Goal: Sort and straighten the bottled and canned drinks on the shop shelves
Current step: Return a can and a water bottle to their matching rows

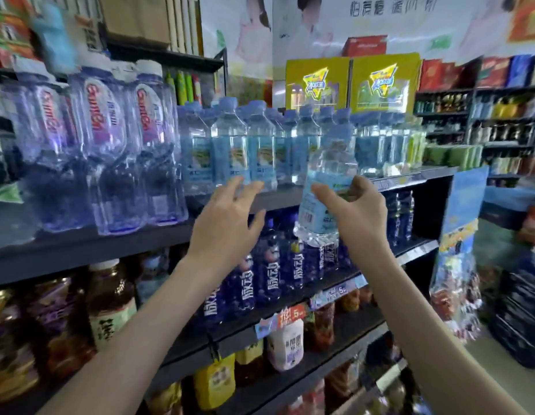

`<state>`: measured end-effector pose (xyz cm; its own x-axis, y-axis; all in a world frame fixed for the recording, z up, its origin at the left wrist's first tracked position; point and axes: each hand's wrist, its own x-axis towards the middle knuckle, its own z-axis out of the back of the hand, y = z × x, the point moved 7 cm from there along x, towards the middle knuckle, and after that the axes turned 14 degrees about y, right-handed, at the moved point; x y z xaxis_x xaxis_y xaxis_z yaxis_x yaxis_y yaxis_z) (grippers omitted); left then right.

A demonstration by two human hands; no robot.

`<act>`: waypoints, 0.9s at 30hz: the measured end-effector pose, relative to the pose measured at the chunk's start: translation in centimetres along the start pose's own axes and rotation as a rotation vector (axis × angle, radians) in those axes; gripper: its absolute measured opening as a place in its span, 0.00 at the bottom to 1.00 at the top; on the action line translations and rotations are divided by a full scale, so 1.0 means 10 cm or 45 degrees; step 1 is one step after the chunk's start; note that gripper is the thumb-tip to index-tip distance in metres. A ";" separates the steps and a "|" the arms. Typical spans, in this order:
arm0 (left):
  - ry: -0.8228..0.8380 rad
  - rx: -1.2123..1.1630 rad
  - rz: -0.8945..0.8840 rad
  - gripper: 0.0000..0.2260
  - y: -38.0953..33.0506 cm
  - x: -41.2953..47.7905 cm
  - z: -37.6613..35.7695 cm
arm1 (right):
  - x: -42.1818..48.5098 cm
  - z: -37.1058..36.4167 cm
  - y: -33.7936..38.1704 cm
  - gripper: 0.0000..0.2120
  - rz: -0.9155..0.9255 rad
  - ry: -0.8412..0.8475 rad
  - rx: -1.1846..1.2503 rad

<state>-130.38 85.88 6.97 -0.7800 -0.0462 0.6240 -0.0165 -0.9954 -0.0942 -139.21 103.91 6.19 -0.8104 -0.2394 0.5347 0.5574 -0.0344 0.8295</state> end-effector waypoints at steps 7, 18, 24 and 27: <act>-0.210 0.050 0.290 0.28 0.16 0.76 -0.32 | 0.91 -0.07 -0.22 0.26 0.142 0.096 0.044; -0.298 0.277 0.478 0.39 0.27 1.04 -0.48 | 1.59 -0.34 -0.31 0.32 0.315 0.180 -0.041; -0.179 0.268 0.512 0.44 0.26 1.03 -0.48 | 1.52 -0.46 -0.34 0.40 0.515 0.374 -0.298; -0.166 0.273 0.535 0.45 0.26 1.02 -0.47 | 1.45 -0.46 -0.39 0.42 0.549 0.426 -0.415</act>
<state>-141.38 83.22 9.44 -0.6068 -0.4440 0.6592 0.4227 -0.8827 -0.2055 -152.35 96.13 9.97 -0.4302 -0.5860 0.6867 0.8901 -0.1484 0.4310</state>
